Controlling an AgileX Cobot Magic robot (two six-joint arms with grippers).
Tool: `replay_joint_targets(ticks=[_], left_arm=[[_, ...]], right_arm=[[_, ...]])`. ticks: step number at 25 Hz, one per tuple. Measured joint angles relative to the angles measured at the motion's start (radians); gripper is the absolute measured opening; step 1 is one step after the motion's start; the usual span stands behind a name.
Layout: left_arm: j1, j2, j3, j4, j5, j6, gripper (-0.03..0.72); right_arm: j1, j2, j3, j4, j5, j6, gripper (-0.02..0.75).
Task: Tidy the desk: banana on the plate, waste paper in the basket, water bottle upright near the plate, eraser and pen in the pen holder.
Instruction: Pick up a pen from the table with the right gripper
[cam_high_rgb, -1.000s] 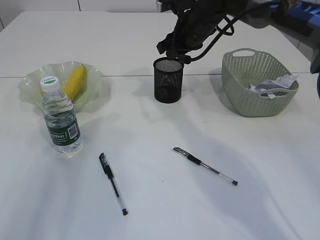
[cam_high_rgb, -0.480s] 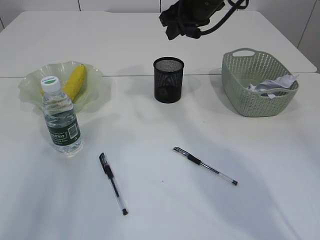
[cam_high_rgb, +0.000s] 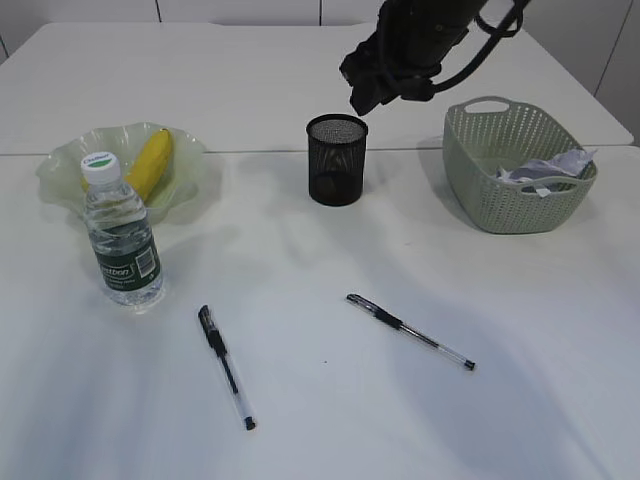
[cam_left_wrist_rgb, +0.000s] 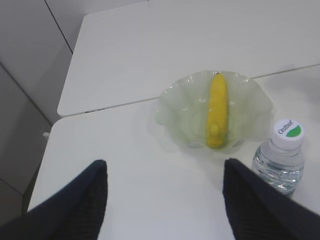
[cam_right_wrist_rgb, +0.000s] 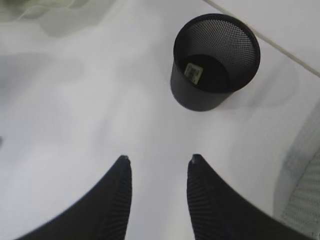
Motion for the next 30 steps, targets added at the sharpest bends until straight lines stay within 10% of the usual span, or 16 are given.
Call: replay_joint_targets(ticks=[30], left_arm=[[0.000,0.000,0.000,-0.002,0.006,0.000,0.517]], right_arm=[[0.000,-0.126,0.366,0.037,0.156,-0.020,0.282]])
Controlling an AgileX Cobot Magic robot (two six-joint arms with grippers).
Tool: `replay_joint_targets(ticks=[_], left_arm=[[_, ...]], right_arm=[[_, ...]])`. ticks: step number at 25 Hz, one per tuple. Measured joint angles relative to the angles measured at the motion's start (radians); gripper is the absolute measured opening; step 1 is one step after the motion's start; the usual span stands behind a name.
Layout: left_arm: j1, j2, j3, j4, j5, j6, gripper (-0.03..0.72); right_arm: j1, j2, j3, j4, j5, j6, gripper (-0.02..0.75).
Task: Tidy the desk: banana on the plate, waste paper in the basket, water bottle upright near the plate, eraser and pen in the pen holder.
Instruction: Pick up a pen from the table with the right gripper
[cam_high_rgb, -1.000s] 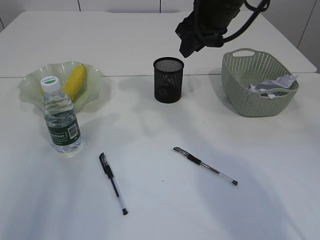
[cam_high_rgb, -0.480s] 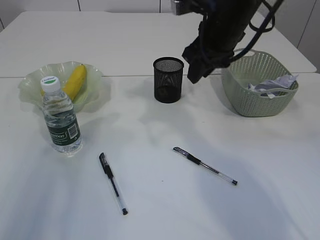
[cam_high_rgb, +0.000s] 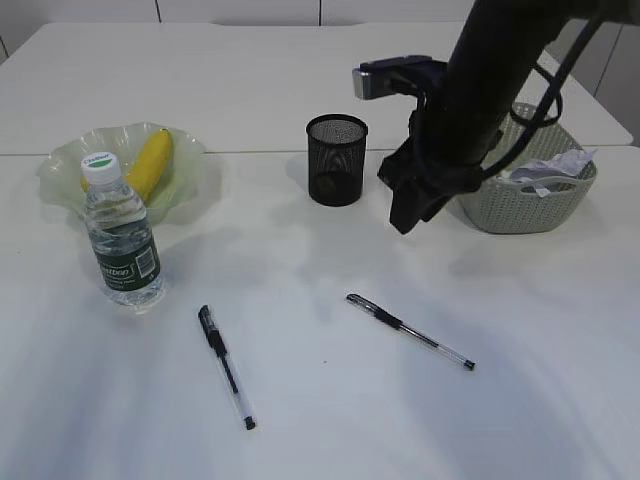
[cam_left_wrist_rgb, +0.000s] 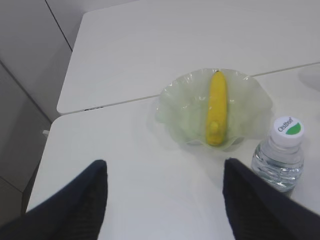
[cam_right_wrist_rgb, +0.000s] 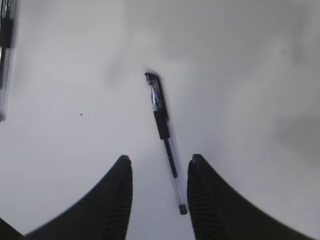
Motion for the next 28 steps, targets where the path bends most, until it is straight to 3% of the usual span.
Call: replay_joint_targets(ticks=[8,15,22,28], left_arm=[[0.000,0.000,0.000,0.000,0.002,0.000,0.517],[0.000,0.000,0.000,0.000,0.002,0.000,0.508],[0.000,0.000,0.000,0.000,0.002,0.000,0.501],[0.000,0.000,0.000,0.000,0.002,0.000,0.498]], right_arm=[[0.007,0.000,0.202,0.040,-0.025,-0.020,0.282],[0.055,-0.002,0.272,0.039,-0.219,-0.079,0.282],[0.137,0.030,0.272,-0.126,-0.306,-0.052,0.282],[0.146,0.092,0.272,-0.168,-0.350,-0.039,0.282]])
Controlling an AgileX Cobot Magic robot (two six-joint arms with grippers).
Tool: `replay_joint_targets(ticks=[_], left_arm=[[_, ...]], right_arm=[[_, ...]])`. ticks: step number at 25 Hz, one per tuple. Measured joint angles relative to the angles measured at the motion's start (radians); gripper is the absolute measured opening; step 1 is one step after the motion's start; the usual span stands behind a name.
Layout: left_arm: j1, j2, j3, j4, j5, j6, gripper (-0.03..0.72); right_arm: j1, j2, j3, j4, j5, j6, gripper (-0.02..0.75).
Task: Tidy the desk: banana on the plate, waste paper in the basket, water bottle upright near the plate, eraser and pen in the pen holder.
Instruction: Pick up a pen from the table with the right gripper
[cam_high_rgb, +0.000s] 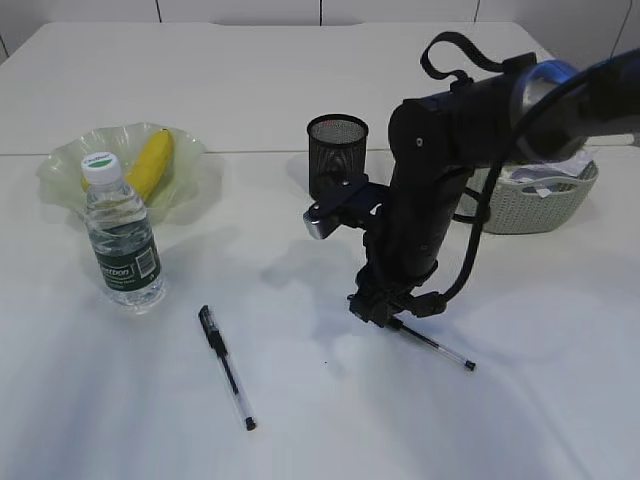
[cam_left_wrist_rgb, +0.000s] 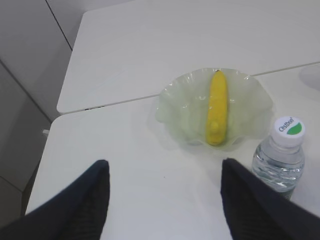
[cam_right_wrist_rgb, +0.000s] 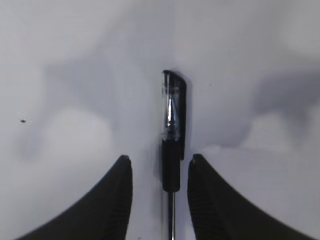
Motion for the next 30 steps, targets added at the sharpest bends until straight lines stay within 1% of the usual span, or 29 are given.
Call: replay_joint_targets(ticks=[6,13,26,28,30], left_arm=[[0.000,0.000,0.000,0.000,0.000,0.000,0.498],[0.000,0.000,0.000,0.000,0.002,0.000,0.497],[0.000,0.000,0.000,0.000,0.003,0.000,0.497],[0.000,0.000,0.000,0.000,0.003,0.000,0.497],[0.000,0.000,0.000,0.000,0.003,0.000,0.497]], right_arm=[[0.000,0.017,0.000,-0.014,-0.049,0.009,0.282],[0.000,0.037,0.000,-0.018,-0.072,0.011,0.282],[0.000,0.065,-0.004,-0.027,-0.068,0.016,0.281],[0.000,0.067,-0.006,-0.027,-0.066,0.016,0.253],[0.000,0.067,-0.006,-0.026,-0.064,0.016,0.202]])
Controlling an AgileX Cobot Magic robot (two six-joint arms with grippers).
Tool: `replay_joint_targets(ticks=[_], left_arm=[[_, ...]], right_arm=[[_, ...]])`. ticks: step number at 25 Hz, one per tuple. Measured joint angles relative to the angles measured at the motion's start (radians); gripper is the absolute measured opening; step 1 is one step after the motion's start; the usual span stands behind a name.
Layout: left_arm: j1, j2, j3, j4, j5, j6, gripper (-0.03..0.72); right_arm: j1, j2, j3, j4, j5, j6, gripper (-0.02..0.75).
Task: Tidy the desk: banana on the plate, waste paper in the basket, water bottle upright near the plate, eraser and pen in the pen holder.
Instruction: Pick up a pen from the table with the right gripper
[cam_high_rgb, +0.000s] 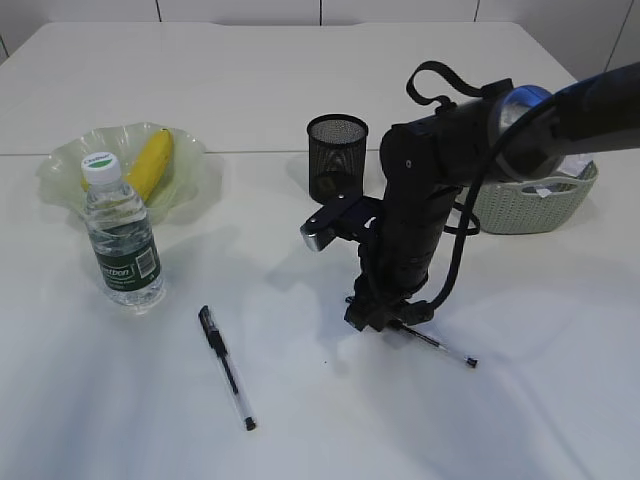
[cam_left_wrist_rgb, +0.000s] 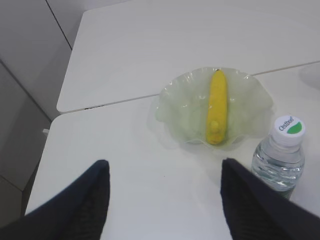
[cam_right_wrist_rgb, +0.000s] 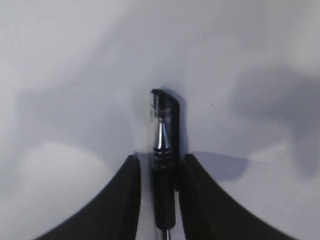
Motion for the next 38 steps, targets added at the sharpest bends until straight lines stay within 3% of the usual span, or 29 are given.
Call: replay_joint_targets(ticks=[3,6,18,38], left_arm=[[0.000,0.000,0.000,0.000,0.000,0.000,0.497],[0.000,0.000,0.000,0.000,0.000,0.000,0.497],[0.000,0.000,0.000,0.000,0.002,0.000,0.488],[0.000,0.000,0.000,0.000,0.002,0.000,0.483]], right_arm=[[0.000,0.002,-0.006,0.000,0.011,0.002,0.128],[0.000,0.002,-0.006,0.002,0.015,0.002,0.102],[0.000,-0.007,-0.012,0.027,0.043,0.004,0.096],[0.000,-0.247,-0.016,0.061,0.047,0.020,0.091]])
